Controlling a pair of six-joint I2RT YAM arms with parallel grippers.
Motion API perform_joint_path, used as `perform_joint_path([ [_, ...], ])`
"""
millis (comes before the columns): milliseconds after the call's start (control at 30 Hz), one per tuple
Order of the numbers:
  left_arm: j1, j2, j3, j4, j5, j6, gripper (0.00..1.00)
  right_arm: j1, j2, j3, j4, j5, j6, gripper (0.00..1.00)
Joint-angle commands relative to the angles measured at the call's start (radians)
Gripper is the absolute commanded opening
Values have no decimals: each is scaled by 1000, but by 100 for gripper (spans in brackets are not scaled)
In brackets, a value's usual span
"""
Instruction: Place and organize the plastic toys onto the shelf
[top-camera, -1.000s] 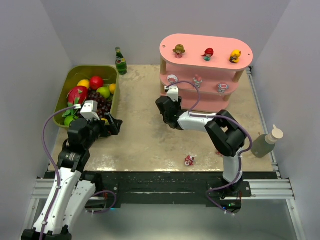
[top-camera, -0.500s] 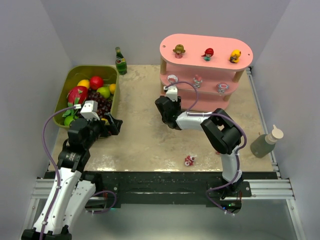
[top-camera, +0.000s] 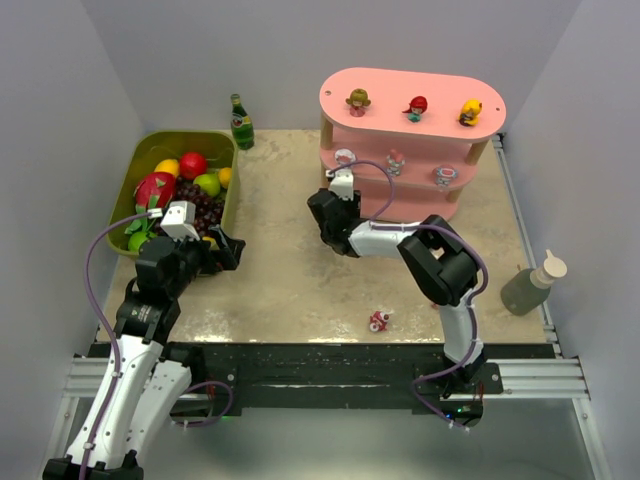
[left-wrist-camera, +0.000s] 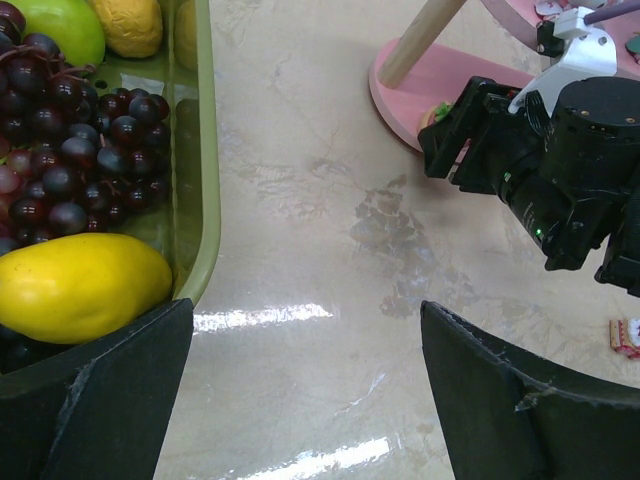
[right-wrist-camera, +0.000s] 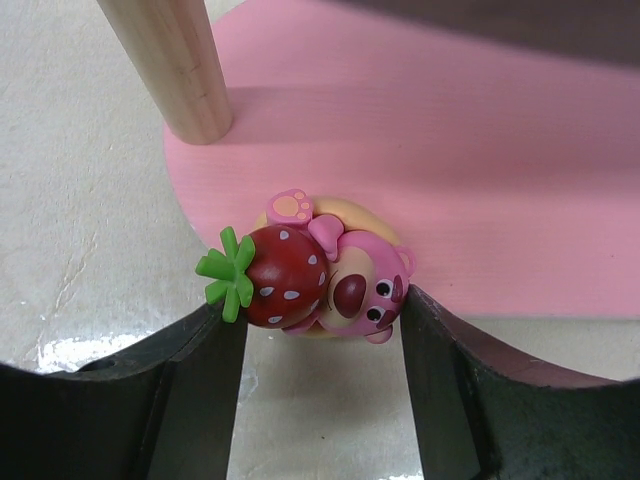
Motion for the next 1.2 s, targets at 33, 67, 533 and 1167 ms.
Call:
perform_joint_path([
  [33, 6, 4, -3, 7, 7, -4, 100, -11, 16, 83, -36, 51, 22, 61],
  [67, 6, 2, -6, 7, 7, -4, 100, -14, 19, 91, -47, 53, 25, 61],
  [533, 6, 2, -5, 7, 7, -2, 100, -31, 33, 123, -90, 41, 34, 71],
  [1167, 6, 1, -5, 5, 4, -2, 99, -25, -88, 7, 39, -27, -44, 77],
])
